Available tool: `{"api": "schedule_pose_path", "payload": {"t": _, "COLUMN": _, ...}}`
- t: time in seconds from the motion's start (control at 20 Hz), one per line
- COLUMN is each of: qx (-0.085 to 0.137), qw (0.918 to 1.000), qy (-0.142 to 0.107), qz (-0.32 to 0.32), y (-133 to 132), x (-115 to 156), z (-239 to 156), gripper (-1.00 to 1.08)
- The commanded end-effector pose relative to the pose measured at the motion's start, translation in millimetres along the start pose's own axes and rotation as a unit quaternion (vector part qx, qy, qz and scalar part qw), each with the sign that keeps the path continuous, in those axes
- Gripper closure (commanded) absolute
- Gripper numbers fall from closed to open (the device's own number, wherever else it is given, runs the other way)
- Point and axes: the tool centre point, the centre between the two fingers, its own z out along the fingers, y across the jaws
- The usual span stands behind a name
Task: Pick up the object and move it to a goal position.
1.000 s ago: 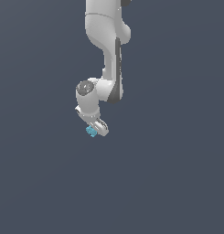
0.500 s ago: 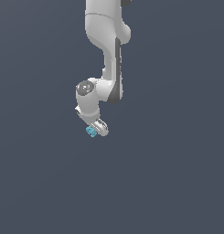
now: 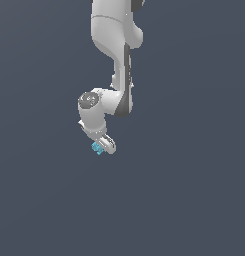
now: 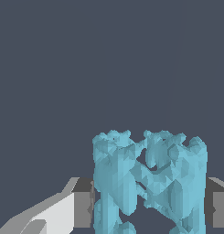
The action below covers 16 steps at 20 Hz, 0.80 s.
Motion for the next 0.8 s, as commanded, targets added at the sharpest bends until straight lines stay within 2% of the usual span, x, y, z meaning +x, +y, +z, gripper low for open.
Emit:
{"api": "schedule_pose_path", "payload": {"t": 0.0, "qx": 0.0, "qw": 1.0, "qy": 0.0, "qz": 0.0, "y": -4, "x": 11, "z": -2, "gripper": 1.08}}
{"api": "schedule_pose_path", "payload": {"t": 0.35, "qx": 0.0, "qw": 1.0, "qy": 0.0, "qz": 0.0, "y": -18, "x": 43, "z": -6, "gripper": 1.08}}
{"api": "schedule_pose_path", "payload": {"t": 0.75, "qx": 0.0, "qw": 1.0, "qy": 0.0, "qz": 0.0, "y": -25, "x": 61, "z": -8, "gripper": 1.08}}
